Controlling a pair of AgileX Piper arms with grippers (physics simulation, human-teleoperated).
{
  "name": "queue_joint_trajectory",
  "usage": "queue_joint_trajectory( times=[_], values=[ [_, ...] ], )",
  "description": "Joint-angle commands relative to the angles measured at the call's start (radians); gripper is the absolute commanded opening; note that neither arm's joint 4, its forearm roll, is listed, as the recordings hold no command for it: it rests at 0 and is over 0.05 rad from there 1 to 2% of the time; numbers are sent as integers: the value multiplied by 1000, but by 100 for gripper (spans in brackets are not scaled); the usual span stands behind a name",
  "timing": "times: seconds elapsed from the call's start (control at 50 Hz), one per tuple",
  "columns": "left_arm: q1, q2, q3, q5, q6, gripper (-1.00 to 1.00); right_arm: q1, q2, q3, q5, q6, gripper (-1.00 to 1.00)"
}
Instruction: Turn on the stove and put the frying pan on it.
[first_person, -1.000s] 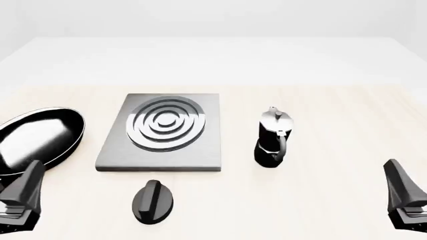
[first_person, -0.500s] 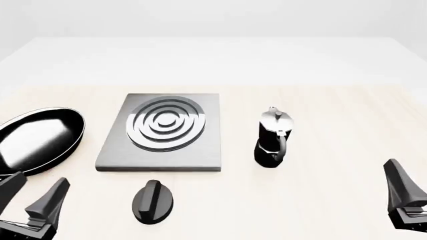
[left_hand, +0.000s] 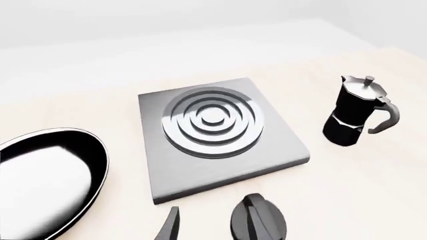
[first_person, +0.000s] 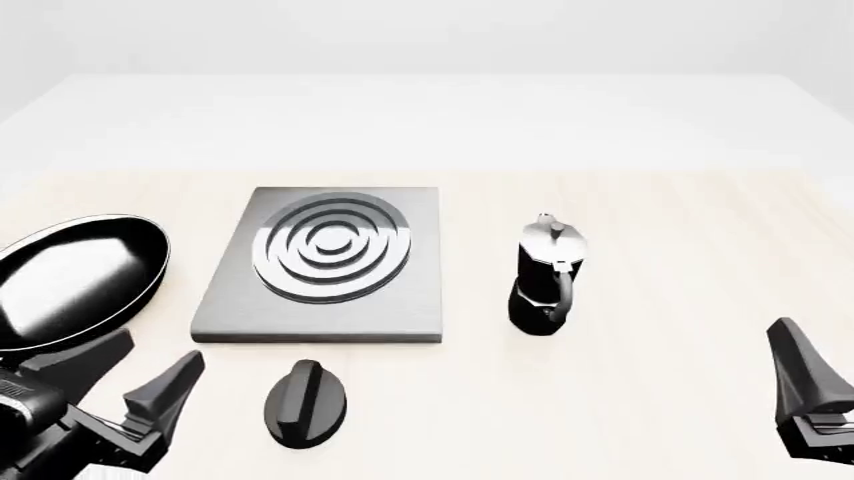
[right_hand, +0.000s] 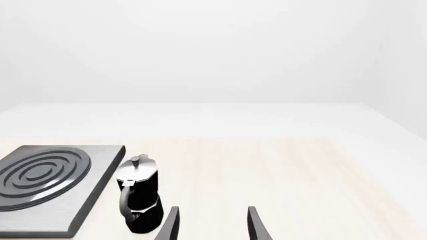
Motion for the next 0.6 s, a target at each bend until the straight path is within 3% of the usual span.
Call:
queue_joint_trajectory(
  times=[0.02, 0.16, 0.6],
  values=[
    [-45, 165, 0, -120, -18, 100, 0, 0, 0, 0, 0, 100],
    [-69, 174, 0, -103, -49, 100, 0, 0, 0, 0, 0, 100],
    [-158, 350, 0, -207, -90, 100, 0, 0, 0, 0, 0, 100]
  ],
)
